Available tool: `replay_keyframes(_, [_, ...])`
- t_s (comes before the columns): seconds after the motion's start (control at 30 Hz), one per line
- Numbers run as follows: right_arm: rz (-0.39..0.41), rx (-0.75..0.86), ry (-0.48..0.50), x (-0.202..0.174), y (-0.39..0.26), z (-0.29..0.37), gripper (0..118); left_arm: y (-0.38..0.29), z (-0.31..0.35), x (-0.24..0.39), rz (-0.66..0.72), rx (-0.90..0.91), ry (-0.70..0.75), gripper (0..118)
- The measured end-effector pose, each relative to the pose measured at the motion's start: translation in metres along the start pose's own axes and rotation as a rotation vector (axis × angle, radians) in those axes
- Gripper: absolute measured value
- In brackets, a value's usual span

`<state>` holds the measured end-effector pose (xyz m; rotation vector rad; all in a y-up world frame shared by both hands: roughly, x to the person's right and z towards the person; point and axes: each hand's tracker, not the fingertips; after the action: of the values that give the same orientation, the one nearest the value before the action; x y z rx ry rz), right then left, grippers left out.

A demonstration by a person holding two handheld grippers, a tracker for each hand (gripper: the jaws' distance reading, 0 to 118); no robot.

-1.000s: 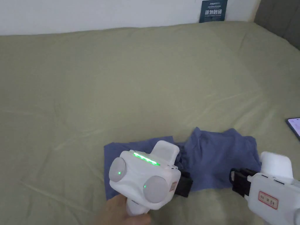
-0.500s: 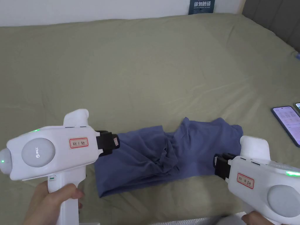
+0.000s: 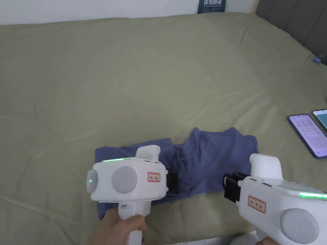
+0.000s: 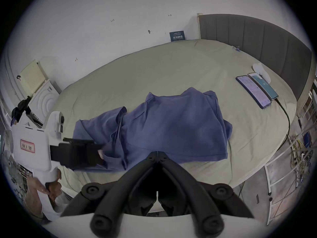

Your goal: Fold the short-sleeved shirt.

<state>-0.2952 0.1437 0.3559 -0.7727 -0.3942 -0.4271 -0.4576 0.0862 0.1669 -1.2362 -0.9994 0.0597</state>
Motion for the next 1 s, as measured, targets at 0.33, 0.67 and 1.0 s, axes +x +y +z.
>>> replay_keyframes(0.33, [-0.019, -0.016, -0.03, 0.009, -0.002, 0.004, 0, -0.011, -0.027, 0.048, -0.162, -0.062, 0.013, 1])
replay_keyframes(0.67, [0.027, 0.01, -0.029, -0.01, 0.001, 0.014, 0, -0.023, 0.108, -0.055, 0.115, 0.165, -0.083, 0])
replay_keyframes(1.0, [0.1, -0.009, -0.008, -0.048, 0.003, 0.005, 0, -0.033, 0.171, -0.153, 0.234, 0.232, -0.069, 92])
